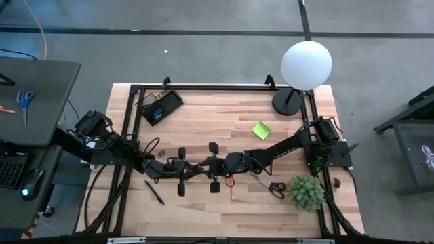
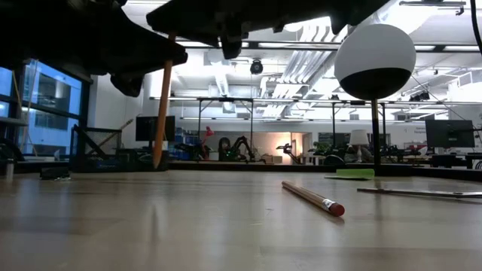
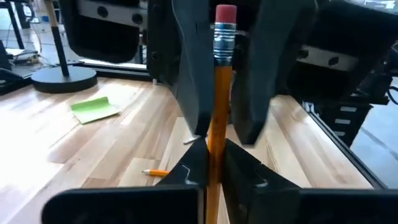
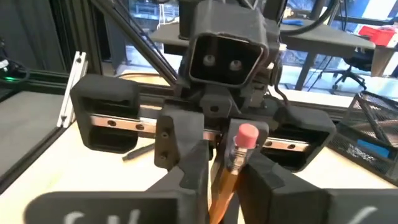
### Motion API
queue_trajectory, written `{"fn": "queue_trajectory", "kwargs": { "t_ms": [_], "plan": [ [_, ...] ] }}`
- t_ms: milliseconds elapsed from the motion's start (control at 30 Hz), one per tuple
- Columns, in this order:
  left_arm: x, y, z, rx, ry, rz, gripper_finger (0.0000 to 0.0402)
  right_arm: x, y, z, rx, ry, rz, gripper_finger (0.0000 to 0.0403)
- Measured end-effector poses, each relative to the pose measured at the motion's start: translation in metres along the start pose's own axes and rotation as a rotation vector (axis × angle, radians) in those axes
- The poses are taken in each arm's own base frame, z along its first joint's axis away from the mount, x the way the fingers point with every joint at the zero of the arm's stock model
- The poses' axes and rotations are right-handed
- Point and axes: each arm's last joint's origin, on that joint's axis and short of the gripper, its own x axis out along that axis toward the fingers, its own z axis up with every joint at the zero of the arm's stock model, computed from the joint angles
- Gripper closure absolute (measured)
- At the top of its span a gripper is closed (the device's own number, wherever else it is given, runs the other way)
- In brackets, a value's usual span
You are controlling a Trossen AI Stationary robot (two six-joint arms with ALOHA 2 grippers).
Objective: Pick and place office supplies into organizer
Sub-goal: Put the orange pencil into the top left section of the desk organizer
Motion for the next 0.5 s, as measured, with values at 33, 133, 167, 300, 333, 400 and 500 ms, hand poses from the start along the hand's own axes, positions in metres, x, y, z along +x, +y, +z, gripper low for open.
{"fn": "queue_trajectory", "kwargs": {
  "t_ms": [33, 133, 167, 300, 333, 400, 500],
  "plan": [
    [0.000, 0.000, 0.000, -0.005, 0.000, 0.000, 0.0395, 0.000, 0.000, 0.000, 0.000, 0.001, -0.002, 0.0337],
    [0.000, 0.000, 0.000, -0.020, 0.000, 0.000, 0.0393, 0.000, 0.000, 0.000, -0.005, -0.001, -0.006, 0.0321],
    [0.000, 0.000, 0.000, -0.020, 0.000, 0.000, 0.0396, 0.000, 0.000, 0.000, -0.006, -0.001, -0.008, 0.0317],
    [-0.002, 0.000, 0.005, -0.027, -0.010, -0.001, 0.0396, 0.000, 0.000, 0.000, -0.005, 0.003, -0.010, 0.0307],
    [-0.003, 0.001, 0.006, -0.023, -0.007, -0.001, 0.0397, 0.000, 0.000, 0.000, -0.005, 0.004, -0.010, 0.0305],
    [-0.006, 0.002, 0.010, -0.020, -0.005, -0.001, 0.0398, 0.000, 0.000, 0.000, -0.005, 0.004, -0.014, 0.0305],
    [-0.012, 0.006, 0.014, 0.000, 0.024, 0.004, 0.0399, -0.001, -0.001, 0.000, -0.010, 0.023, -0.047, 0.0304]
  ]
}}
